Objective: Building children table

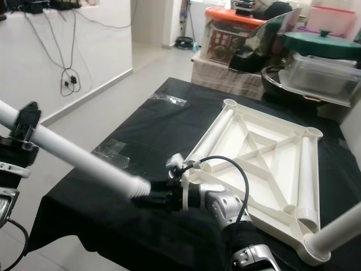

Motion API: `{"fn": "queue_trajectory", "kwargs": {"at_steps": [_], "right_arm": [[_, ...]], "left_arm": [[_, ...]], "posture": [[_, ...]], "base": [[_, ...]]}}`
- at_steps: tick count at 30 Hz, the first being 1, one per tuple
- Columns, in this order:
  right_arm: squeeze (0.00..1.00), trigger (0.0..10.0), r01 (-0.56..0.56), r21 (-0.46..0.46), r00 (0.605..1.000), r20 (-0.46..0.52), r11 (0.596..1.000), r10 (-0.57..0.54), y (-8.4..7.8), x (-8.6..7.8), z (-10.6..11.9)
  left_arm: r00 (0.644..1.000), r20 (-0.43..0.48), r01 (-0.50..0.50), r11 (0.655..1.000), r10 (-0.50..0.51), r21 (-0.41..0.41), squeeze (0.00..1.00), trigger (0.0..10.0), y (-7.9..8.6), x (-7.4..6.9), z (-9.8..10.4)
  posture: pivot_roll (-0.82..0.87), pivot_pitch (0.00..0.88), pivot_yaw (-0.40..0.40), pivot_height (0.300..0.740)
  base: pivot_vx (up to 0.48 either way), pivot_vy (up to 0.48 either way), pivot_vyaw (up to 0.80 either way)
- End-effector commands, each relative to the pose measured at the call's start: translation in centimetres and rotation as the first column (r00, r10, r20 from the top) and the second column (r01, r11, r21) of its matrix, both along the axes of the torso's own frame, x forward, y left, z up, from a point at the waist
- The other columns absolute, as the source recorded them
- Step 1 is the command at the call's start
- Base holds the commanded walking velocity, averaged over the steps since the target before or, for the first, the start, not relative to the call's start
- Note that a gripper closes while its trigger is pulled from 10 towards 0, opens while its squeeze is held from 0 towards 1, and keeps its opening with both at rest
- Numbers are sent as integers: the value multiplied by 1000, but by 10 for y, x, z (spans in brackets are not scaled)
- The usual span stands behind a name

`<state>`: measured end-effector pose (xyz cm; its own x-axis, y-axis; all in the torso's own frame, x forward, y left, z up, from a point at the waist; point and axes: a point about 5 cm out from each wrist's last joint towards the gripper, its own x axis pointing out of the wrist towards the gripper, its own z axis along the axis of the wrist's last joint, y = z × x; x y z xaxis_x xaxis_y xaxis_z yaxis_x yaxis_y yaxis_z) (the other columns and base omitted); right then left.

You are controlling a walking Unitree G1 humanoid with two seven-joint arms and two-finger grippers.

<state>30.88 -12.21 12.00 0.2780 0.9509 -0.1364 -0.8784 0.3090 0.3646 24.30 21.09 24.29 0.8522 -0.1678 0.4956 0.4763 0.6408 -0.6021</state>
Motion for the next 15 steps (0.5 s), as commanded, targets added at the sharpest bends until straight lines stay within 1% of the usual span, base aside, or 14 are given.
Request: {"fn": "queue_trajectory", "kwargs": {"at_steps": [1, 4, 5, 7, 8, 9, 10, 11, 12, 13, 14, 15], "right_arm": [[1000, 10000, -58, 2, 996, 66, 998, 58, -3, 1, 17], [1000, 10000, -58, 2, 996, 66, 998, 58, -3, 1, 17], [1000, 10000, -82, -11, 994, 73, 997, 82, -5, 1, 20], [1000, 10000, -82, -11, 994, 73, 997, 82, -5, 1, 20], [1000, 10000, -127, -17, 987, 97, 992, 128, -7, 3, 30], [1000, 10000, -127, -17, 987, 97, 992, 128, -7, 3, 30], [1000, 10000, -190, -22, 971, 144, 981, 191, -4, 4, 42], [1000, 10000, -190, -22, 971, 144, 981, 191, -4, 4, 42], [1000, 10000, -246, -29, 951, 184, 969, 247, 0, 4, 52], [1000, 10000, -246, -29, 951, 184, 969, 247, 0, 4, 52], [1000, 10000, -301, -30, 928, 220, 953, 300, 8, 3, 62], [1000, 10000, -327, -30, 915, 239, 944, 325, 13, 1, 66]], "left_arm": [[998, 42, 54, 997, -56, 47, 0, 5569, -4, 4, 18], [998, 42, 54, 997, -56, 47, 0, 5569, -4, 4, 18], [996, 53, 75, 994, -79, 73, 0, 10000, -3, 5, 25], [996, 53, 75, 994, -79, 73, 0, 10000, -3, 5, 25], [990, 56, 121, 984, -129, 133, 0, 10000, -6, 7, 31], [990, 56, 121, 984, -129, 133, 0, 10000, -6, 7, 31], [983, 49, 166, 968, -178, 190, 0, 10000, -12, 10, 34], [983, 49, 166, 968, -178, 190, 0, 10000, -12, 10, 34], [976, 41, 199, 954, -214, 225, 0, 10000, -16, 13, 37], [976, 41, 199, 954, -214, 225, 0, 10000, -16, 13, 37], [971, 32, 224, 942, -239, 251, 0, 10000, -21, 17, 39], [968, 27, 234, 936, -250, 261, 0, 10000, -23, 19, 40]], "posture": [[72, 0, -97, 740], [72, 0, -97, 740], [72, 0, -97, 740], [72, 0, -97, 740], [70, 0, -95, 740], [70, 0, -95, 740], [67, 0, -92, 740], [67, 0, -92, 740], [66, 0, -91, 740], [66, 0, -91, 740], [70, 0, -94, 740], [70, 0, -93, 740]], "base": [[0, 0, 0], [0, 0, 0], [0, 0, 0], [0, 0, 0], [0, 0, 0], [0, 0, 0], [0, 0, 0], [0, 0, 0], [0, 0, 0], [0, 0, 0], [0, 0, 0], [0, 0, 0]]}}
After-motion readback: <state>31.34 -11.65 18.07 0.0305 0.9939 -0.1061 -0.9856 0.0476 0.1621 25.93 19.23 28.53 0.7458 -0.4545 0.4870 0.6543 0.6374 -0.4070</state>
